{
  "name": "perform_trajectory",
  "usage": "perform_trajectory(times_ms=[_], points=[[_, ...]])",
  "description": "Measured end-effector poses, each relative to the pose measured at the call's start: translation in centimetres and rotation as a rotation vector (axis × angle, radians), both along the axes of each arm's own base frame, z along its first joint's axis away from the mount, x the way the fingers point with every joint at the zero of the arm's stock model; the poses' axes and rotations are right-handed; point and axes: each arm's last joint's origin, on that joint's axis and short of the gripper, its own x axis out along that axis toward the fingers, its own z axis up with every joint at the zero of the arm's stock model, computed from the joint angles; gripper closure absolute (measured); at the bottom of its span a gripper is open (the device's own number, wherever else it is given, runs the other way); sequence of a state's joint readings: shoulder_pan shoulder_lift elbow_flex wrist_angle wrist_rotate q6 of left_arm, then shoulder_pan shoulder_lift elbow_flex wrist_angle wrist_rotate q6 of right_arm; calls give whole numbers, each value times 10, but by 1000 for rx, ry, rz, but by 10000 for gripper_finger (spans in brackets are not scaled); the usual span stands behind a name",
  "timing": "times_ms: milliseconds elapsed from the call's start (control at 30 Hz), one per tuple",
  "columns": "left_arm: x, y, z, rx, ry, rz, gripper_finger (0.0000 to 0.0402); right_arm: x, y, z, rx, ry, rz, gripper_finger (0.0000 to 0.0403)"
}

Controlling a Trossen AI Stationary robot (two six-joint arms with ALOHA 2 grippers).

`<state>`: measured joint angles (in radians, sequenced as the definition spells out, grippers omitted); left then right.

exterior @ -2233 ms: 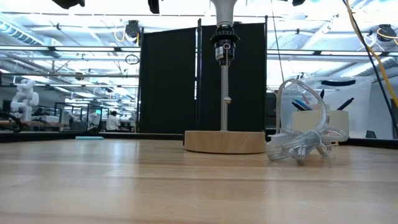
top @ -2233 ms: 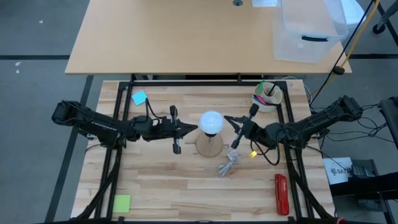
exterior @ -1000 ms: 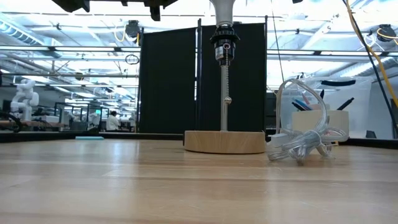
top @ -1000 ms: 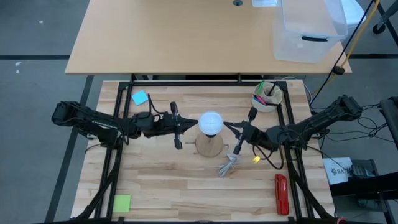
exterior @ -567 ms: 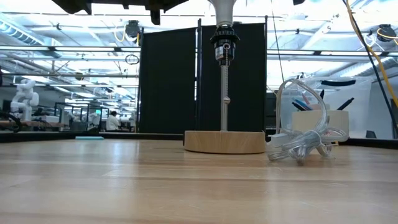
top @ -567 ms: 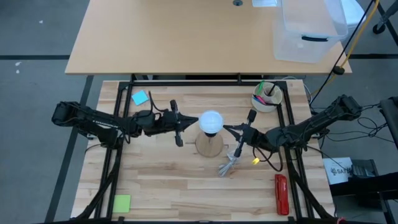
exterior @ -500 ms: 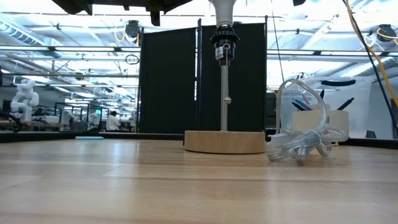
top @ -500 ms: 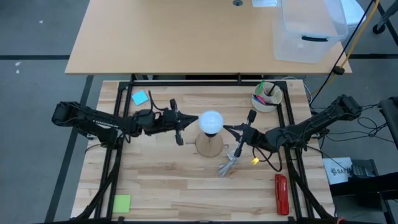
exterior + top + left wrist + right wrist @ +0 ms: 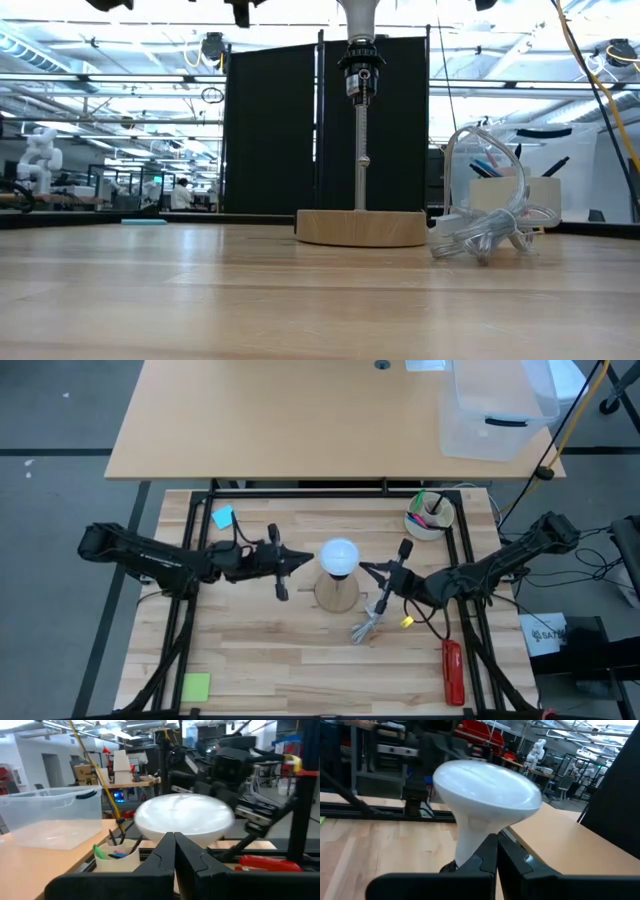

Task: Screw lightbulb
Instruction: Insert the lightbulb into the lamp

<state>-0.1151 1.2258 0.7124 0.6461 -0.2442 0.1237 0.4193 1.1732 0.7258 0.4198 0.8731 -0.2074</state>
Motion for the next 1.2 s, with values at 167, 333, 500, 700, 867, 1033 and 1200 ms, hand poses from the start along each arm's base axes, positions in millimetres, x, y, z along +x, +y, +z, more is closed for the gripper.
perform_trajectory(times_ms=[167, 333, 500, 700, 867, 1033, 1200], points=[[-8, -14, 4, 20, 14, -28, 401, 2, -6, 3, 3, -26, -50, 403], [-3, -22, -4, 20, 42, -58, 401, 3, -12, 6, 12, -57, -73, 403], [10, -21, -15, 13, 39, -64, 401, 5, -17, 8, 12, -71, -94, 403], [19, -15, -22, -8, 25, -71, 401, 6, -22, 9, 14, -82, -107, 403], [18, -15, -19, -7, -4, -73, 401, 6, -23, 12, -9, -97, -109, 403], [19, -13, -18, -6, -16, -84, 401, 6, -23, 13, -23, -100, -107, 403], [19, -9, -18, -8, -16, -71, 401, 6, -22, 13, -26, -100, -80, 403]])
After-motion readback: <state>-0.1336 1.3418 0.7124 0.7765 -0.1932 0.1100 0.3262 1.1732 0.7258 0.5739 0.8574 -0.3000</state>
